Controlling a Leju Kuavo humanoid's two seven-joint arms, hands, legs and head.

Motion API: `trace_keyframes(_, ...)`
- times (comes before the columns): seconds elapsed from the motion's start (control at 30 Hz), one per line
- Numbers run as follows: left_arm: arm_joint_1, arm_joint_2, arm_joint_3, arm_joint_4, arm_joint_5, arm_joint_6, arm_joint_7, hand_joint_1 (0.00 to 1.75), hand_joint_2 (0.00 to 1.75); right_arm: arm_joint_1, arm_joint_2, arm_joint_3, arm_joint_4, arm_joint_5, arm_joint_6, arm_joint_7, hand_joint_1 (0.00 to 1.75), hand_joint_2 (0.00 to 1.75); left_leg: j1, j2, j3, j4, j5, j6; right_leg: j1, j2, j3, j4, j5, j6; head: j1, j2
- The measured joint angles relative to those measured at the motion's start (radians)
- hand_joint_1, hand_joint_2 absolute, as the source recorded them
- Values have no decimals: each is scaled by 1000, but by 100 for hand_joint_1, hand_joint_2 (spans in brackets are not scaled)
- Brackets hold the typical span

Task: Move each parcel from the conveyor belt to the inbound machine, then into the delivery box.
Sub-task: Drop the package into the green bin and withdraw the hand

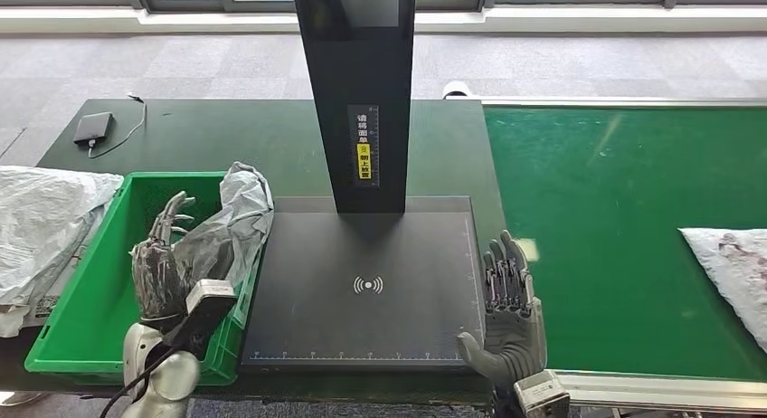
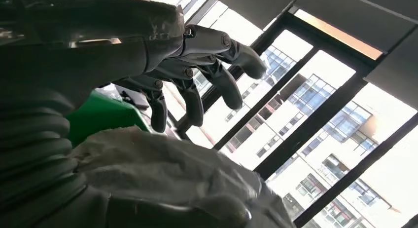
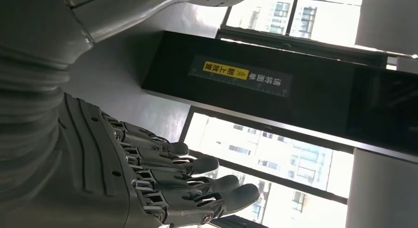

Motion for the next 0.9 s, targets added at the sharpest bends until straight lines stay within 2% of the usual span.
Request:
trace_keyframes(0.13,71,-16,0,-91,127,-1,-31,0,0,0,10,-13,2,16,-3,0,0,175,0,1,-1,0,-2,1,0,2,-2,0,-1,0,0,0)
trace_keyframes(0.3,139,-34,-4,-165,158,18,-57,0,0,2,15,-20,2,27,7,0,0,175,0,3,-2,0,-5,2,0,3,-3,-1,-2,1,0,0)
trace_keyframes(0.4,174,-45,-6,-198,166,49,-62,0,0,2,15,-27,2,28,18,0,0,175,0,4,-2,0,-5,2,0,3,-3,-1,-2,1,0,0)
trace_keyframes(0.57,218,-71,-6,-246,241,129,-125,0,0,3,15,-31,5,34,-1,0,0,175,0,4,-3,0,-5,2,0,4,-3,-1,-2,1,0,0)
trace_keyframes(0.77,219,-73,-6,-247,244,131,-127,0,0,3,15,-32,6,34,-3,0,0,175,0,4,-2,0,-5,2,0,4,-3,-1,-2,1,0,0)
trace_keyframes(0.9,287,-79,-44,-333,386,111,-184,0,0,18,3,-75,16,38,-55,1,0,175,0,5,-3,1,-6,4,-1,4,-4,-1,-3,3,0,0)
